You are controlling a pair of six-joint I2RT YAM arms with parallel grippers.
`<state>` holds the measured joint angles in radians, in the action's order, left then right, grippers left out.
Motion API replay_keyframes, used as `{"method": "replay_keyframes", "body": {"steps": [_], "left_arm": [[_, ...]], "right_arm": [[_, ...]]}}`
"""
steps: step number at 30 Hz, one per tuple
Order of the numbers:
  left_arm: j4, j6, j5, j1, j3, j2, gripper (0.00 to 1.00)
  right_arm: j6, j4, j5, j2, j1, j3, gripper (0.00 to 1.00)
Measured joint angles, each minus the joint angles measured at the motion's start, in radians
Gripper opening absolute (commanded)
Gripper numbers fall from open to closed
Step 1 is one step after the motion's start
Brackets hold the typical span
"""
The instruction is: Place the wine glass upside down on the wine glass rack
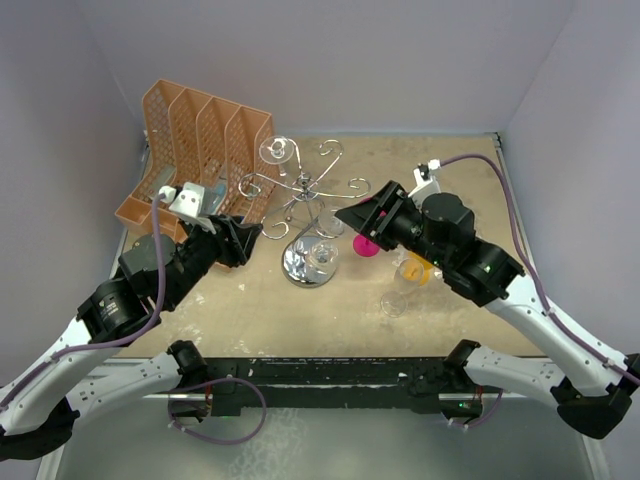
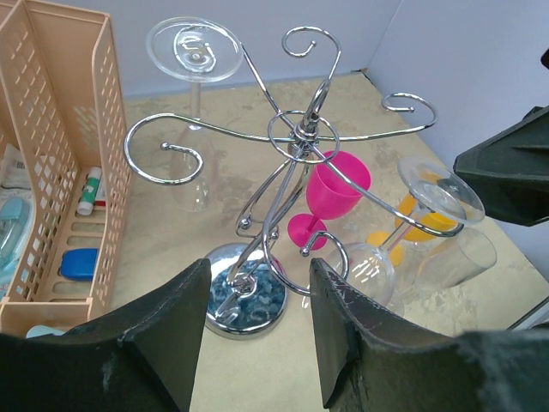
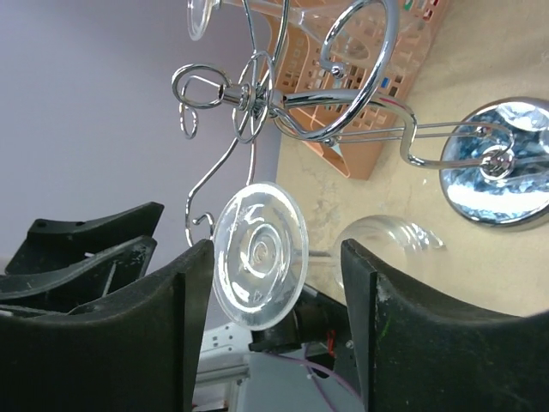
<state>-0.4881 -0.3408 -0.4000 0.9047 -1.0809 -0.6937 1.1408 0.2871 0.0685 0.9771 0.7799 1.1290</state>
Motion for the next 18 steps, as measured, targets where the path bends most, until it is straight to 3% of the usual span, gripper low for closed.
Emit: {"method": "replay_keyframes", "body": {"steps": [2,7,14,18], "left_arm": [[0.0,0.0,0.003,0.0,0.0,0.0,0.47],[-0.018,-0.002,0.019,0.0,-0.016,-0.001,0.48],[-0.047,-0.019,0.013,0.0,-0.03,0.006,0.5],[-0.077,-0.029,-0.002,0.0,-0.033,0.015,0.5]], "right_arm": [[0.001,0.003,0.009,-0.005,0.0,0.0,0.76],[-0.035,0.005,0.05,-0.043,0.0,-0.002,0.8],[-0.161,0.019,0.159,-0.144,0.0,0.005,0.71],[-0.21,0.106,0.298,-0.136,0.0,0.077,0.71]]}}
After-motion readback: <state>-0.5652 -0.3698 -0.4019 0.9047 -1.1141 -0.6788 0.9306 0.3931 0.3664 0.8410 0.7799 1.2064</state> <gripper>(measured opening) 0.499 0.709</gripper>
